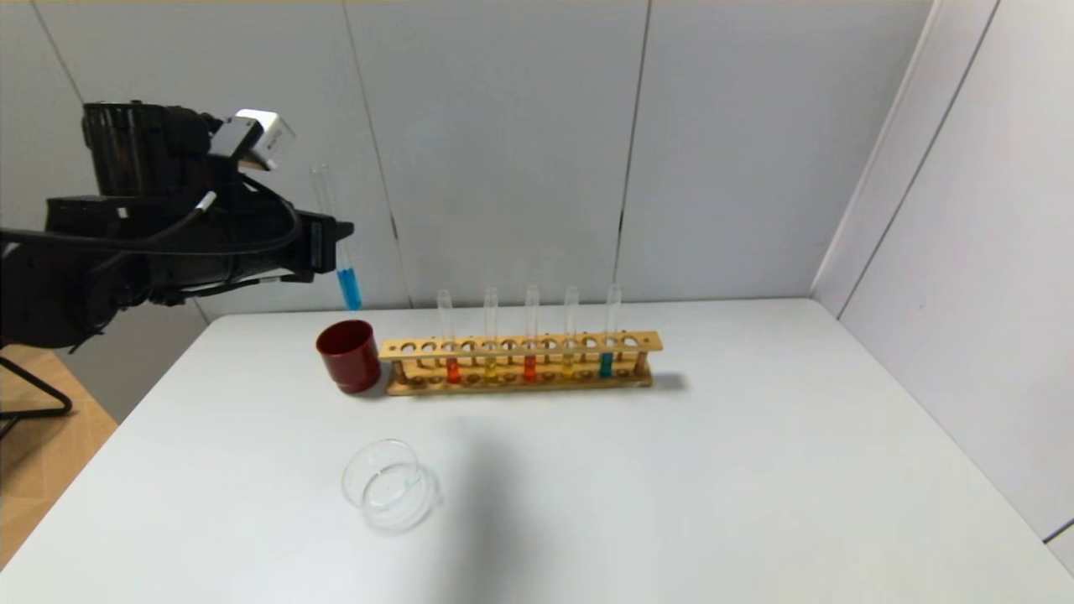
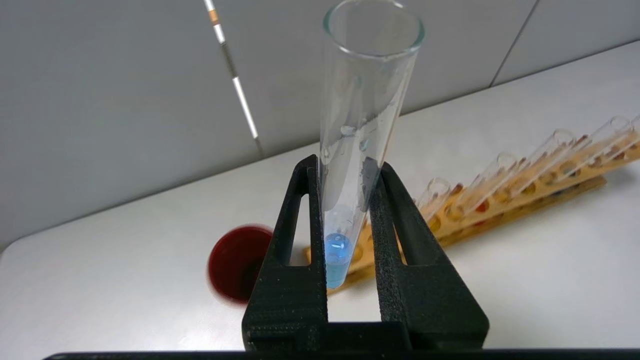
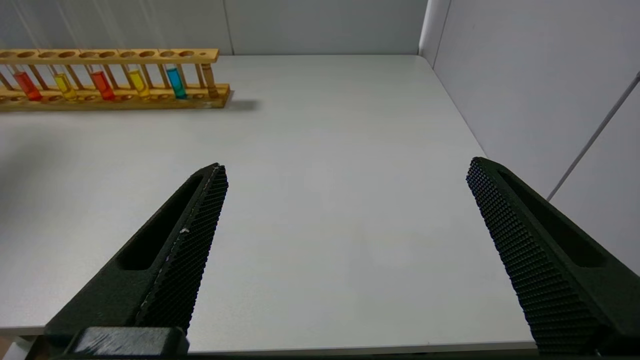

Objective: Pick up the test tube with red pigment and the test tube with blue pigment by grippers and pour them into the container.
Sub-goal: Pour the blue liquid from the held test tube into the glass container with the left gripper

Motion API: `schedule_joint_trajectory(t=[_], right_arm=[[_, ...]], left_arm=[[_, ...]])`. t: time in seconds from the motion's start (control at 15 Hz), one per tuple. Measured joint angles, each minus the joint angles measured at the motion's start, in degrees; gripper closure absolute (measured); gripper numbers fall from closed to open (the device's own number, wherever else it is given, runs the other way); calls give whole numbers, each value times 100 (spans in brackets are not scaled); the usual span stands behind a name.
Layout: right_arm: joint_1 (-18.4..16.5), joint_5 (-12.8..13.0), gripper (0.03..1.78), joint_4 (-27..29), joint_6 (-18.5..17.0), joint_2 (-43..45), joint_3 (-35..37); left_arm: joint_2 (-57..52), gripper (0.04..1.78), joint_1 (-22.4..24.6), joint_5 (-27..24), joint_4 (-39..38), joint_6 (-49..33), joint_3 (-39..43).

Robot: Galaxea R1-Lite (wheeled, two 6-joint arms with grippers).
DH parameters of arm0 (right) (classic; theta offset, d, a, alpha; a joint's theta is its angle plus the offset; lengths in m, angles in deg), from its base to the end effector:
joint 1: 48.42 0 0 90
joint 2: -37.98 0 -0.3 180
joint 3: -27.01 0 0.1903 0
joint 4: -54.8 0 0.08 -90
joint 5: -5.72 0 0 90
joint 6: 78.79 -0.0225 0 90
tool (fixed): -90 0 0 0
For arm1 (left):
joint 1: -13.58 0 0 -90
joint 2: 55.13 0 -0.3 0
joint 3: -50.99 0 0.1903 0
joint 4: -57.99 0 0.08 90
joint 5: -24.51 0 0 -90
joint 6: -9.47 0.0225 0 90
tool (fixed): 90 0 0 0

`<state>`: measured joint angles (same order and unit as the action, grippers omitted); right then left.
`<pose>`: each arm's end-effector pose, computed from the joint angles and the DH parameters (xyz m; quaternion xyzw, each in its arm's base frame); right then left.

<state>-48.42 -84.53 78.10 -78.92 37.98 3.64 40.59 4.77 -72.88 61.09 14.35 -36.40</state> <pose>-0.0228 0.0001 0.0756 0.0011 -0.0006 0.0022 1.0000 0.3143 -0.0516 0.2507 0.0432 0.0935 -0.1443 0.9842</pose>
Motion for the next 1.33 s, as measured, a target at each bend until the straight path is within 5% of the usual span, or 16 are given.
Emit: schedule_joint_trajectory(t=[0.33, 0.67, 0.93, 1.33], right_arm=[[0, 0, 6, 0, 2, 0, 0], [0, 0, 6, 0, 4, 0, 0], [0, 0, 6, 0, 2, 0, 0], [0, 0, 6, 0, 2, 0, 0]], left_arm=[[-992, 150, 703, -74, -809, 0, 1640], [-1698, 150, 1261, -1083, -1913, 444, 3213], [-1979, 150, 1321, -2417, -1940, 870, 3467], [-1477, 150, 1313, -2606, -1902, 3145, 3385]])
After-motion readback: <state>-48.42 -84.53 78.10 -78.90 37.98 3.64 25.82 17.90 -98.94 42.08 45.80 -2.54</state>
